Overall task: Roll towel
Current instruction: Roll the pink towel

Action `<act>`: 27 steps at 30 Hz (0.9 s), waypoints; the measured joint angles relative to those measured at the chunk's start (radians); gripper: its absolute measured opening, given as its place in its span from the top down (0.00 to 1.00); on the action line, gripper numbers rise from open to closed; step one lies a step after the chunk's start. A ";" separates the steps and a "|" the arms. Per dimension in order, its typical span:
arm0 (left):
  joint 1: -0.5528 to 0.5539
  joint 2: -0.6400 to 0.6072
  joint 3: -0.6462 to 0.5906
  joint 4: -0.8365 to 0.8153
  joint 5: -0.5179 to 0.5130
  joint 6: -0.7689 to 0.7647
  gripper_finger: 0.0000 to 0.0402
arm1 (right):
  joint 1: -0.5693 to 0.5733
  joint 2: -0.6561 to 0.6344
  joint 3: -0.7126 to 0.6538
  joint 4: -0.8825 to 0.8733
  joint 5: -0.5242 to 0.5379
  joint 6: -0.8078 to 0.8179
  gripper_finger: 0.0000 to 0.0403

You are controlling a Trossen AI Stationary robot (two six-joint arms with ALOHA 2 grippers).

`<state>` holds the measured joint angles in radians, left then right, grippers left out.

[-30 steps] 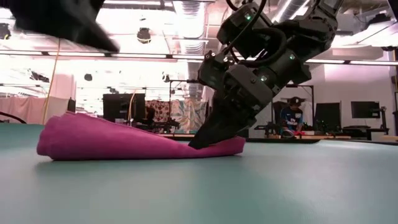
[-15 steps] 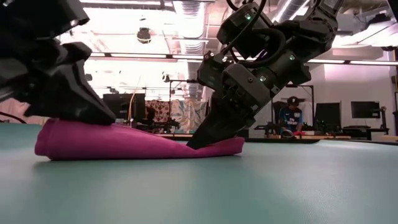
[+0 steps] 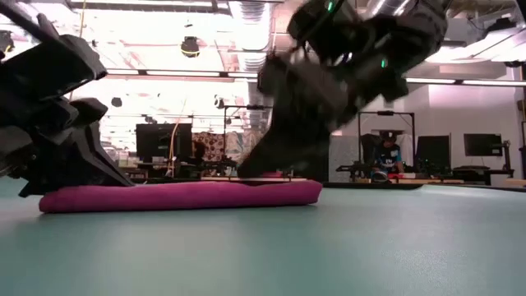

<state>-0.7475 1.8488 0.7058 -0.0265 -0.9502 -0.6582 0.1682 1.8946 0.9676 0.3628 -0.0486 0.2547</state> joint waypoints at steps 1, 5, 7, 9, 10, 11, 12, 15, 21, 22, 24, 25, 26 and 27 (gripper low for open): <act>0.000 0.000 -0.007 -0.001 0.003 -0.015 1.00 | 0.003 -0.015 0.005 0.006 0.000 -0.011 0.71; 0.000 -0.002 -0.028 0.006 0.026 -0.047 1.00 | 0.002 -0.063 0.007 0.011 0.100 -0.077 0.71; 0.000 -0.002 -0.029 0.005 0.029 -0.043 1.00 | -0.019 -0.066 0.007 0.000 0.139 -0.129 0.71; -0.001 -0.002 -0.029 0.005 0.036 -0.033 1.00 | -0.049 -0.053 0.007 -0.001 0.141 -0.155 0.71; -0.001 -0.002 -0.029 0.005 0.037 -0.030 1.00 | -0.064 -0.043 0.007 -0.008 0.140 -0.164 0.71; -0.001 -0.002 -0.029 0.005 0.039 -0.027 1.00 | -0.079 -0.032 0.007 -0.019 0.139 -0.173 0.71; -0.001 -0.002 -0.029 0.005 0.040 -0.027 1.00 | -0.092 -0.017 0.007 -0.023 0.138 -0.181 0.71; -0.001 -0.002 -0.030 0.005 0.042 -0.024 1.00 | -0.122 0.022 0.006 -0.030 0.131 -0.207 0.71; 0.000 -0.002 -0.030 0.004 0.065 0.008 1.00 | -0.157 0.043 0.008 -0.122 0.145 -0.157 0.71; 0.000 -0.002 -0.030 0.004 0.067 0.014 1.00 | -0.155 0.040 0.010 -0.151 0.153 -0.142 0.71; 0.000 -0.002 -0.020 0.002 0.074 0.041 1.00 | -0.140 0.030 0.011 -0.215 0.173 -0.112 0.71; 0.001 -0.002 -0.011 0.001 0.079 0.069 1.00 | -0.127 0.028 0.011 -0.241 0.191 -0.090 0.71; 0.001 -0.002 0.000 -0.002 0.081 0.105 1.00 | -0.112 0.027 0.012 -0.267 0.218 -0.066 0.71; 0.005 -0.002 0.014 -0.005 0.083 0.152 1.00 | -0.095 0.026 0.013 -0.294 0.241 -0.039 0.71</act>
<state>-0.7423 1.8473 0.7196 -0.0313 -0.8671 -0.5065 0.0737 1.9209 0.9811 0.0685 0.1925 0.2153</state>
